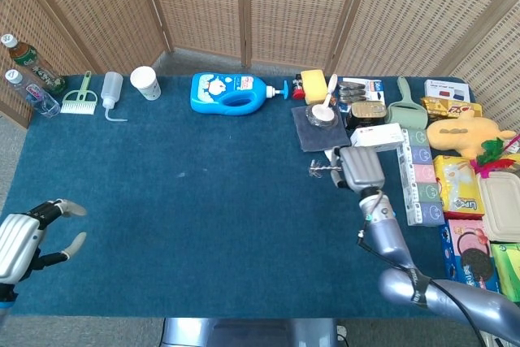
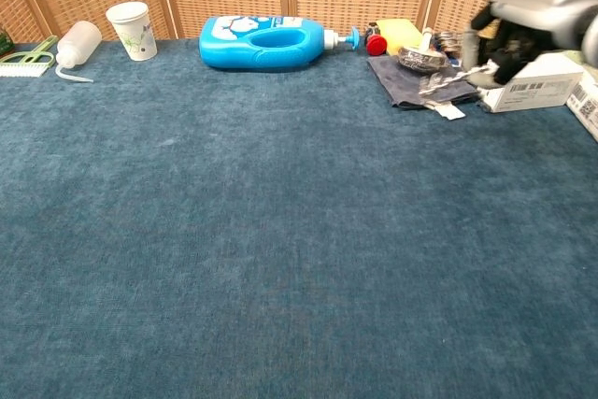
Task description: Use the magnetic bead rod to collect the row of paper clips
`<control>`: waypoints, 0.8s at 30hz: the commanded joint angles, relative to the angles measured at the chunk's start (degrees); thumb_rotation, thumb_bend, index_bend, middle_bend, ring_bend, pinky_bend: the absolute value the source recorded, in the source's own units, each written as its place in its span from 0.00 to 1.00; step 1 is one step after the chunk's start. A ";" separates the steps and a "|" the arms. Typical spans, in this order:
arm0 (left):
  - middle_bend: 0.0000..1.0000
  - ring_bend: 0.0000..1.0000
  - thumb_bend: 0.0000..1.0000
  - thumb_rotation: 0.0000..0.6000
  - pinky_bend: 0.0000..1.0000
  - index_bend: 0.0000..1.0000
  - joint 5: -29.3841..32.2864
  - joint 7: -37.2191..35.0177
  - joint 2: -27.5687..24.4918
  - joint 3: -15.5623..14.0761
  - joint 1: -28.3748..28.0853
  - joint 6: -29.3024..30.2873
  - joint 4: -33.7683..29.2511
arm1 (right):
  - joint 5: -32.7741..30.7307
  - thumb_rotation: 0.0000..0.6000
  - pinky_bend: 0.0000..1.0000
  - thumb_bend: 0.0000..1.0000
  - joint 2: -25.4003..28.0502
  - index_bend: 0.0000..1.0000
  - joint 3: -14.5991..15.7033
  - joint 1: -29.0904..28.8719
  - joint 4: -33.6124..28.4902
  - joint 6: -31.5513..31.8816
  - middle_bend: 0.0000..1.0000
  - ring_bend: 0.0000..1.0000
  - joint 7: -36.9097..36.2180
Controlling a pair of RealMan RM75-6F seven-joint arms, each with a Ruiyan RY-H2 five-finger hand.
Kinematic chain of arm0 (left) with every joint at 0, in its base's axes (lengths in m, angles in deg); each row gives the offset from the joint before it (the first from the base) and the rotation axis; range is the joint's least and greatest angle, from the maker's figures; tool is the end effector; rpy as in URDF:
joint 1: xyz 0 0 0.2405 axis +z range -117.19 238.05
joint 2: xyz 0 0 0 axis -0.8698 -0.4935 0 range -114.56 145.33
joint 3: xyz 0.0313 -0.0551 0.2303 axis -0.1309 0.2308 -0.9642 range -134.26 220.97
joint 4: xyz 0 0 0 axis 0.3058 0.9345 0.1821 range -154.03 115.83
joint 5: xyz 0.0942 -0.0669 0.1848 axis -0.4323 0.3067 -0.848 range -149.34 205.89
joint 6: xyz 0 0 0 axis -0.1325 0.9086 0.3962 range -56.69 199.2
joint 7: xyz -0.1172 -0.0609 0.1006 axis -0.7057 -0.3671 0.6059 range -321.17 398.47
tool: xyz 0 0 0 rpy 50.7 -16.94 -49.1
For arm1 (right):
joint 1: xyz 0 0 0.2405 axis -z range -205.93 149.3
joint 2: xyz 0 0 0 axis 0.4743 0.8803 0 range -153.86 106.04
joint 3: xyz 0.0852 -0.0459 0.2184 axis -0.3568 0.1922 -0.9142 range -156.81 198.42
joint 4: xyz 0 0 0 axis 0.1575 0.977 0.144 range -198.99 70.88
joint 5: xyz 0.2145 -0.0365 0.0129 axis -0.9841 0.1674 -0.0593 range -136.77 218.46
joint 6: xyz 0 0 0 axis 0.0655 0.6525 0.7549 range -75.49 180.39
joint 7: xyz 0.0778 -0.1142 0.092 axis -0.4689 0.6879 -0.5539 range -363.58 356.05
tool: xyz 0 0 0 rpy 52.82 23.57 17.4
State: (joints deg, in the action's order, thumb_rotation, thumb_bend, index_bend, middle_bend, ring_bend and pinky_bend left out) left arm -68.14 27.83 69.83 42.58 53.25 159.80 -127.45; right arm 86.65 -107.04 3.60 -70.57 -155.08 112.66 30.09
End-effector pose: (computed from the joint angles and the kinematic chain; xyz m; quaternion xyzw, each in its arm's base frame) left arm -0.2214 0.1913 0.1598 -0.5938 -0.4260 -0.5080 0.4559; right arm -0.1418 -0.3829 0.0241 0.6723 -0.4020 0.3386 0.5212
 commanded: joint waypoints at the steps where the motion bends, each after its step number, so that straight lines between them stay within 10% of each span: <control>1: 0.44 0.44 0.30 0.94 0.77 0.39 0.18 -0.70 -0.36 -0.17 0.65 0.82 0.56 | -2.69 1.00 1.00 0.45 -2.75 0.68 -0.61 -2.79 2.70 -1.67 0.93 0.99 1.77; 14: 0.44 0.44 0.30 0.94 0.77 0.39 1.00 -1.77 -1.23 -0.31 1.96 1.72 1.54 | -8.04 1.00 1.00 0.45 -10.29 0.66 0.33 -7.50 13.76 -5.70 0.92 0.98 1.83; 24: 0.44 0.44 0.30 0.93 0.77 0.39 1.12 -1.40 -1.06 0.07 1.73 1.07 1.40 | -6.82 0.98 1.00 0.45 -10.86 0.40 2.31 -7.89 16.37 -6.03 0.74 0.82 1.53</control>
State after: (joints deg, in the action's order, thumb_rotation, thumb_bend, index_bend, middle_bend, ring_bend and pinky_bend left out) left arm -67.03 26.42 68.76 42.64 54.99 160.88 -126.05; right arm 79.13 -118.04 5.51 -78.52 -138.91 106.33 31.63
